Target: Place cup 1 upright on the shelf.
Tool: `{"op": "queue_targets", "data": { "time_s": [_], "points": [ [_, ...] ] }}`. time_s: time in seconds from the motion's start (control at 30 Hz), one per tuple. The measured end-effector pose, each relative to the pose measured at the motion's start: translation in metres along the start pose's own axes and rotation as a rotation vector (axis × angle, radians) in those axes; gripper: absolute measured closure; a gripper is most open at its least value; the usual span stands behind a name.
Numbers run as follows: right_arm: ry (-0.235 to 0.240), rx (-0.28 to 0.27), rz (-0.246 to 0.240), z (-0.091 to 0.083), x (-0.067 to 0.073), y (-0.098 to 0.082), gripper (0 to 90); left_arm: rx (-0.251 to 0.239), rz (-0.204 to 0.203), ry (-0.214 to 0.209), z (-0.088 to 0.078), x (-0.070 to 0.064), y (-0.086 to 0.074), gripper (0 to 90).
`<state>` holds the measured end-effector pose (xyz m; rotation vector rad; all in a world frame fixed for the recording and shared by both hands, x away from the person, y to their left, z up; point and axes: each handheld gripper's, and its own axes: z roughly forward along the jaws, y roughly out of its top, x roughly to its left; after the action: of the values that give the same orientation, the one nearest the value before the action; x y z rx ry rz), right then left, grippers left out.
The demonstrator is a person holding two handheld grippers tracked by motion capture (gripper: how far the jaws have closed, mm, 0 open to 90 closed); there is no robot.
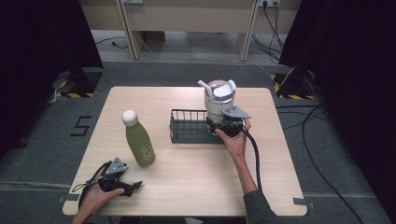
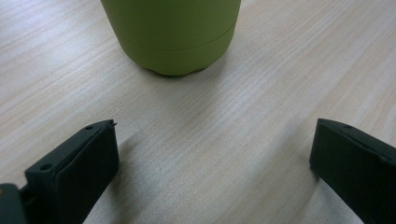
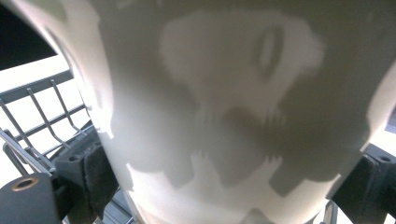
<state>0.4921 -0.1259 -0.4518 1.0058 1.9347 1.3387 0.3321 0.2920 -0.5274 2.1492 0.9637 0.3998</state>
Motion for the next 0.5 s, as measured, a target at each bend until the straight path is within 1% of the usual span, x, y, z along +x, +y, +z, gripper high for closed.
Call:
{"op": "queue_targets", "data": {
  "time_s": [0.13,0.17,0.23,0.3,0.43,0.47,0.5],
  "points": [
    [-0.014,-0.003,-0.003,-0.002,0.002,0.003,9.4,-0.001,-0.001,-0.001,0.000,0.000,0.000,0.6],
    [-0.010,-0.014,-0.013,-0.005,0.001,0.005,9.3,-0.001,0.000,-0.001,0.000,0.000,0.000,0.6],
    [-0.017,-0.011,-0.027,-0.007,0.002,0.007,9.4,0.001,0.001,-0.001,0.000,0.000,0.000,0.6],
    [-0.023,-0.008,-0.030,-0.008,0.003,0.007,9.4,0.000,-0.001,-0.001,0.000,0.000,0.000,0.6],
    [-0.019,-0.009,-0.022,-0.009,0.002,0.008,9.4,0.000,0.000,0.000,0.000,0.000,0.000,0.6],
    [-0.013,-0.012,-0.013,-0.010,0.001,0.008,9.4,0.001,0.002,0.000,0.000,0.000,0.000,0.6],
    [-0.013,-0.010,-0.016,-0.011,0.001,0.009,9.5,0.000,0.000,-0.001,0.000,0.000,0.000,0.6]
  ]
}}
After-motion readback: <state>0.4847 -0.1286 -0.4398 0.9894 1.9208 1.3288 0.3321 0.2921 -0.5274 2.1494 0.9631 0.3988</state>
